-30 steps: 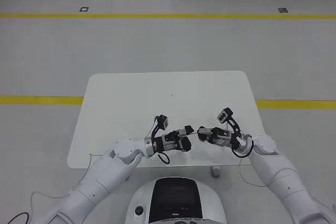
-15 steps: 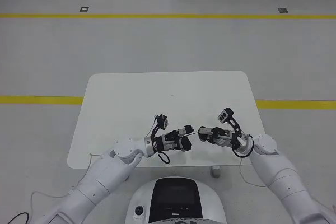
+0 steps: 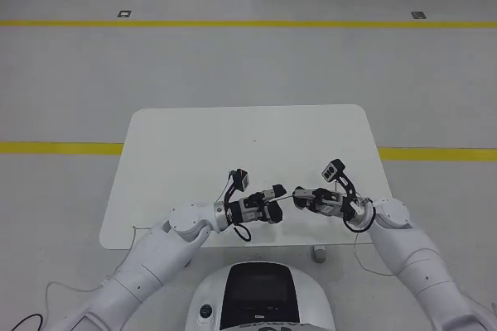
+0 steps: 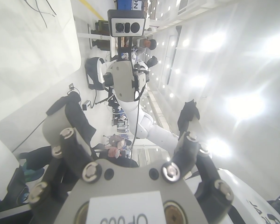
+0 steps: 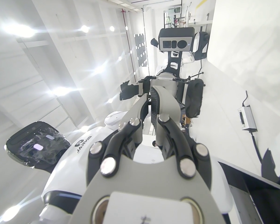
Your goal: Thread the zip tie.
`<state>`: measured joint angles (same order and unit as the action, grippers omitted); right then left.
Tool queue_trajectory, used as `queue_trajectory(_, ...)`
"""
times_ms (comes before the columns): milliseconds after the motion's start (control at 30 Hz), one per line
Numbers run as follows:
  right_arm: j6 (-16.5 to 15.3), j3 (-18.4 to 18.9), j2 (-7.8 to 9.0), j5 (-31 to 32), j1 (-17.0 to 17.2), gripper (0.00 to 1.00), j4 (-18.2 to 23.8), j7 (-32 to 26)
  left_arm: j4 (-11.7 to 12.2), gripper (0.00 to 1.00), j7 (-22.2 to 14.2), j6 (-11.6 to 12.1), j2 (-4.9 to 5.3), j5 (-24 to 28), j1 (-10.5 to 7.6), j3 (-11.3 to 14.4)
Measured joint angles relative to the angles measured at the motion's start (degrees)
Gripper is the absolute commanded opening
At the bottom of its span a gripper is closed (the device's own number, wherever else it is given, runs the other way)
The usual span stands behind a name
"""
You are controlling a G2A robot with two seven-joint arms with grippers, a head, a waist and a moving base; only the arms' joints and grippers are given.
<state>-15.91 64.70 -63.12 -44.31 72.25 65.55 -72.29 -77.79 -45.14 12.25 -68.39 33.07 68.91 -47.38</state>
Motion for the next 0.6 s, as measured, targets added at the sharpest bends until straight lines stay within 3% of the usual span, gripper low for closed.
queue_trajectory(600,-0.17,-0.01,-0.46,-0.10,-0.36,0.00,-0.78,-0.58,0.26,1.00,-0.16,0.05,0.01,0.27,-0.15,0.15)
